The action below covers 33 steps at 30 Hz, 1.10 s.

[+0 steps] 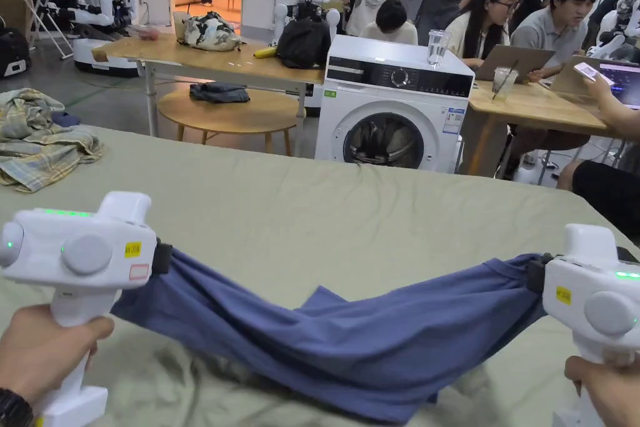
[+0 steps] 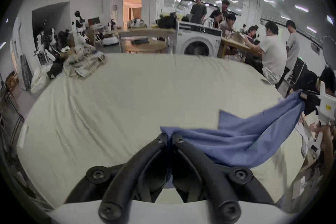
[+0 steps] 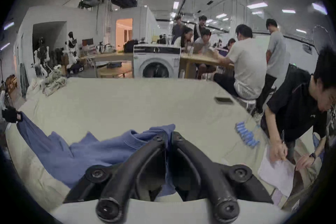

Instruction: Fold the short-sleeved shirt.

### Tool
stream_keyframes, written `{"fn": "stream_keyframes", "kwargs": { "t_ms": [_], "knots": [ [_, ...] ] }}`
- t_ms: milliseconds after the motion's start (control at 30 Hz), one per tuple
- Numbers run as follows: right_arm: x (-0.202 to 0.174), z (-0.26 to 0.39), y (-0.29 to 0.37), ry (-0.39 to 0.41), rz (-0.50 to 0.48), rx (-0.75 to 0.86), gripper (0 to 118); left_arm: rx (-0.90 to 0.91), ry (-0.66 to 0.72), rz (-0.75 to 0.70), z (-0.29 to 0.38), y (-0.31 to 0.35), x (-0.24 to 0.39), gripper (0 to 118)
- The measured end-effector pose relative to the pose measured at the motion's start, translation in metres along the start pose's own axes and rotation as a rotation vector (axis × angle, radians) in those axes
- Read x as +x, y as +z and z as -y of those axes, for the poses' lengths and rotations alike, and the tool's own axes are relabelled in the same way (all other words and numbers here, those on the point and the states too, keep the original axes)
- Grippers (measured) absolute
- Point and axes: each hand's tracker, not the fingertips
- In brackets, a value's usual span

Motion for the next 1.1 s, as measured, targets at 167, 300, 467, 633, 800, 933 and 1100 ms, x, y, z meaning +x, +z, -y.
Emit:
{"fn": "stream_keyframes", "kwargs": {
  "t_ms": [167, 300, 467, 633, 800, 933, 1100],
  "knots": [
    [0.000, -0.045, 0.008, -0.002, 0.028, 0.067, 1, 0.059, -0.007, -0.048, -0.057, 0.021, -0.021, 0],
    [0.000, -0.084, 0.011, -0.011, 0.034, 0.103, 1, 0.099, 0.008, -0.070, -0.099, 0.035, -0.040, 0],
    [-0.015, -0.128, 0.014, -0.010, 0.038, 0.147, 1, 0.143, -0.009, -0.095, -0.145, 0.044, -0.044, 0],
    [-0.026, -0.178, 0.016, -0.007, 0.054, 0.200, 1, 0.200, -0.012, -0.112, -0.194, 0.055, -0.052, 0],
    [-0.029, -0.215, 0.017, -0.018, 0.045, 0.247, 1, 0.237, -0.031, -0.141, -0.227, 0.063, -0.053, 0],
    [-0.035, -0.209, 0.012, -0.006, 0.045, 0.257, 1, 0.246, -0.041, -0.161, -0.220, 0.059, -0.051, 0],
    [-0.037, -0.159, 0.005, -0.001, 0.045, 0.208, 1, 0.200, -0.043, -0.149, -0.172, 0.039, -0.052, 0]
  ]
}}
